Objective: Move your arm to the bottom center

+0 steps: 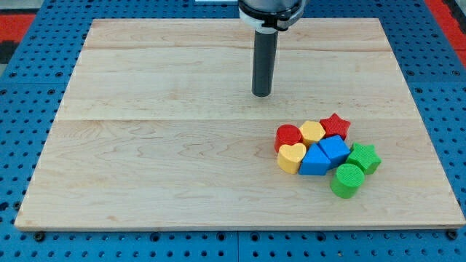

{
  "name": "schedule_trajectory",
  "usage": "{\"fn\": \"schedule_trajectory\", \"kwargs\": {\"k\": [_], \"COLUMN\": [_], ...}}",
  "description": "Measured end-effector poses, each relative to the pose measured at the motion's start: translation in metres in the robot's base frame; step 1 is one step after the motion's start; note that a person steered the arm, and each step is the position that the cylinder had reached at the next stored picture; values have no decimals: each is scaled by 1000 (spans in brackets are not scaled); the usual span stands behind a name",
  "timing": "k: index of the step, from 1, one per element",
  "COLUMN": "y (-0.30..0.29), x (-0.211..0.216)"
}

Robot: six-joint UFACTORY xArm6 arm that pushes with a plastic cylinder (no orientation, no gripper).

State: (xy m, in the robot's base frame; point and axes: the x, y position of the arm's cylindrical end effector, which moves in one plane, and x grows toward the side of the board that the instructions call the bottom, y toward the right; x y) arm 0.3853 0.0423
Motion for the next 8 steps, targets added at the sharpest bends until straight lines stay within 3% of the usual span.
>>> {"fn": "schedule_trajectory", "kwargs": {"k": [4,6,7,8], "y": [-3,-48,-118,-115], "x": [3,25,101,225]}}
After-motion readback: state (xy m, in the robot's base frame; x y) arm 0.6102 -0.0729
